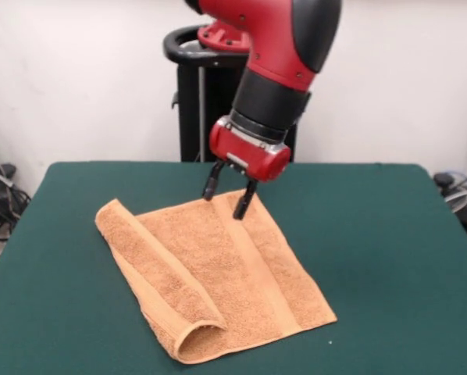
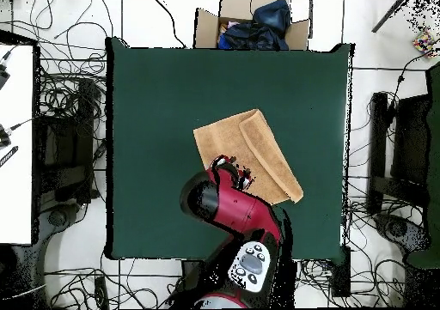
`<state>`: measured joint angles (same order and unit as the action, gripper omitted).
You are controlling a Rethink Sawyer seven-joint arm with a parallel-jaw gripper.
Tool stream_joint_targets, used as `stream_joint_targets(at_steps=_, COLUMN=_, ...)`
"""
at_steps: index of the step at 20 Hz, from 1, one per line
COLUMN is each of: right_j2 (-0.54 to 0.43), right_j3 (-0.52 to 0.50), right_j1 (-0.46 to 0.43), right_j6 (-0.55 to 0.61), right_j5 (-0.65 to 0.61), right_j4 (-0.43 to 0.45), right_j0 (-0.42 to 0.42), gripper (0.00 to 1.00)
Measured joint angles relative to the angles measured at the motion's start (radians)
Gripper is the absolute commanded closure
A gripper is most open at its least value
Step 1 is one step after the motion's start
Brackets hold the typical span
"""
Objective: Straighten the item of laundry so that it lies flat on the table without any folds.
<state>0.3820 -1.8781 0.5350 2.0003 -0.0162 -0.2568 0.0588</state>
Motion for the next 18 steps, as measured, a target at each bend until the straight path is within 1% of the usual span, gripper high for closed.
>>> stream_joint_targets(at_steps=5, right_j2=0.002, right_j3=0.015, right_j1=-0.025, right_j6=0.000, right_j5=0.036, right_j4=0.000, right_j0=-0.016, gripper=0.00)
stream_joint_targets(at_steps=12, right_j2=0.002, right_j3=0.040, right_j1=-0.082, right_j6=0.000, right_j5=0.107, right_j4=0.000, right_j0=-0.035, gripper=0.00)
stream_joint_targets(at_steps=18, right_j2=0.003, right_j3=0.049, right_j1=-0.114, right_j6=0.000, right_j5=0.137, right_j4=0.000, right_j0=-0.049, gripper=0.00)
